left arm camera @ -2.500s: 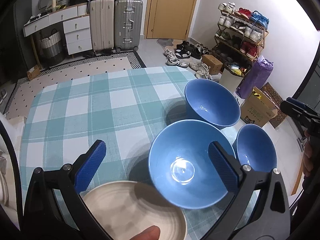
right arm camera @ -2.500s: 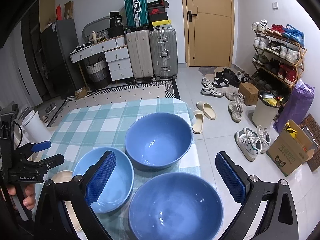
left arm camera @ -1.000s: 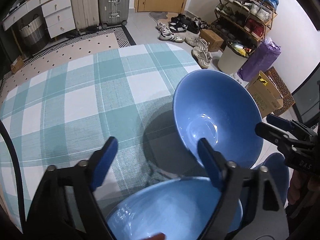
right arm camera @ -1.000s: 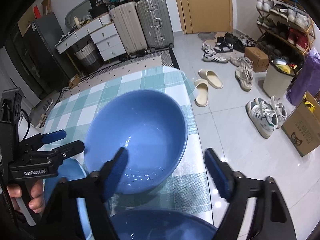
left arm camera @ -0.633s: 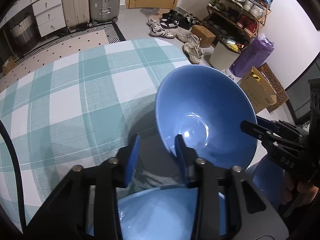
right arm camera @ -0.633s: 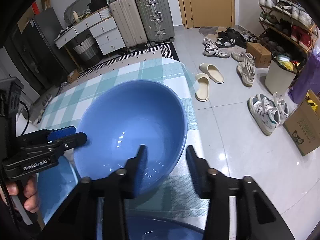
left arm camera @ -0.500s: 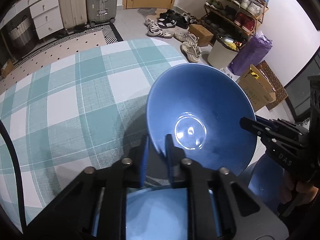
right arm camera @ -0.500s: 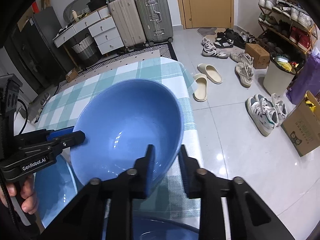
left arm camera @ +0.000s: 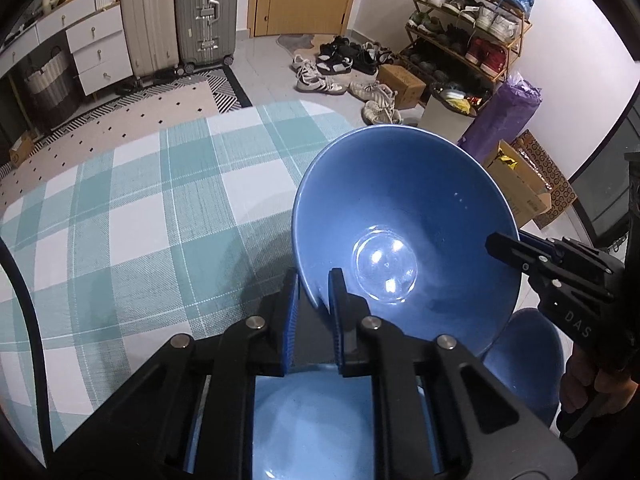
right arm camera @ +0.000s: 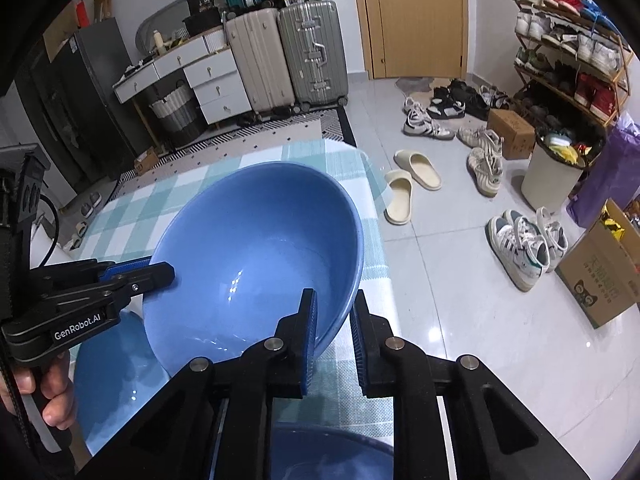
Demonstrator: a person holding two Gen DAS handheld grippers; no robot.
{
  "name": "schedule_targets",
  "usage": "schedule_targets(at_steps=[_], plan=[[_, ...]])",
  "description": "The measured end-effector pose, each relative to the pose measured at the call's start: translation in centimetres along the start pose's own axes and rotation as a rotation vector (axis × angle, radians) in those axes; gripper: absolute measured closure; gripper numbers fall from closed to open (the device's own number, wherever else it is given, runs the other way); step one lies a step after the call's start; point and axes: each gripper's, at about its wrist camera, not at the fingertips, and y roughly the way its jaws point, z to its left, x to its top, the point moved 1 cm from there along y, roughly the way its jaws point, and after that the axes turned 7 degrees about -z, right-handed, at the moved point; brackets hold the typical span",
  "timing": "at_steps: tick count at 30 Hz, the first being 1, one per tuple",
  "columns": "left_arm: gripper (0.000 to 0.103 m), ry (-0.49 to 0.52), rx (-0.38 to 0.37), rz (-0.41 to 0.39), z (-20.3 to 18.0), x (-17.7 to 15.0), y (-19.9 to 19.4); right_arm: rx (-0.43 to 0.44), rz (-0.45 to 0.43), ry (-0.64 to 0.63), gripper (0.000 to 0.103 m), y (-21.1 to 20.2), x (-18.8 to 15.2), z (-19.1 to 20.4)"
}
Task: Organize plates and bowls
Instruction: 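Lift and carry the blue bowls toward the cream plates with both grippers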
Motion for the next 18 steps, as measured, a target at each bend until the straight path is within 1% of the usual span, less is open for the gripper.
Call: schedule_targets(at_steps=[8,18], plan=[[0.091,-0.002,-0.008,-0.054,-0.4,0.2,-4.1,-0.003,-0.067,-0.025,0.086,-3.4,0.7,1.1],[0.091,-0.013,0.009,-0.107,0.2,-1.3,-9.9,0.032,-0.119,-0.061,0.086,-7.5,0.8,3.8]])
